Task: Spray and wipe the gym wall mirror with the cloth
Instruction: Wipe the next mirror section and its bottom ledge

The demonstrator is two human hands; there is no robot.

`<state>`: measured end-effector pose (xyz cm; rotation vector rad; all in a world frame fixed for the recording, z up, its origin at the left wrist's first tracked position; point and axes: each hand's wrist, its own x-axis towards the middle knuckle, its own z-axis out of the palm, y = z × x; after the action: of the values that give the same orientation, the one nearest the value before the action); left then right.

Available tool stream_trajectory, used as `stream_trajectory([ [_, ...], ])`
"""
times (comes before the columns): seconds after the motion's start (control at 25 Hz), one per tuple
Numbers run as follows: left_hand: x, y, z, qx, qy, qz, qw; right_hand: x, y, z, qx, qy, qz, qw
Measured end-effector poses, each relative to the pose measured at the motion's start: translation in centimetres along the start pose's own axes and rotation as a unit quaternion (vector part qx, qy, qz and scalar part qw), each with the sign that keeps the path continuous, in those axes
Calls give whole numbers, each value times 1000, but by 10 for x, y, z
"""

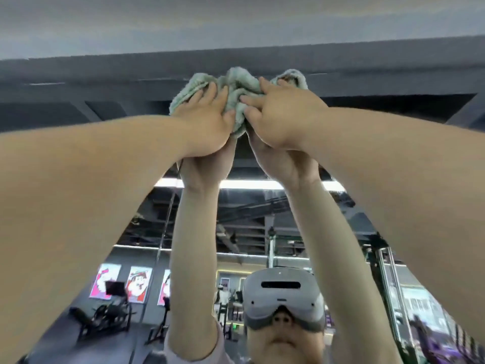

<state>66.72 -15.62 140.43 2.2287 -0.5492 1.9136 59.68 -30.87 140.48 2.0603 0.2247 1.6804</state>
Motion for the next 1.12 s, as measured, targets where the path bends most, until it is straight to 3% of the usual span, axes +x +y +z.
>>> stream_trajectory([
  [0.12, 21, -4, -3, 5, 1, 23, 1000, 9, 2, -12, -68, 15, 8, 998],
  [0.28, 27, 4, 2, 23, 32, -17, 999, -6, 16, -13, -43, 43, -52, 997],
  [0.44, 16, 34, -13, -38, 5, 151, 988, -35, 59, -32, -89, -4, 75, 993],
  [0.56, 13, 49, -24, -20, -30, 198, 980, -43, 52, -38, -68, -20, 140, 988],
  [0.84, 1, -17, -22, -6, -32, 59, 998, 12, -16, -11, 8, -34, 83, 996],
  [1.0, 2, 1, -24, -67, -5, 28, 997, -10, 27, -11, 80, -25, 58, 995],
  [1.12, 7, 70, -20, -84, 26, 58, 994, -53, 90, -25, 10, -2, 88, 996],
])
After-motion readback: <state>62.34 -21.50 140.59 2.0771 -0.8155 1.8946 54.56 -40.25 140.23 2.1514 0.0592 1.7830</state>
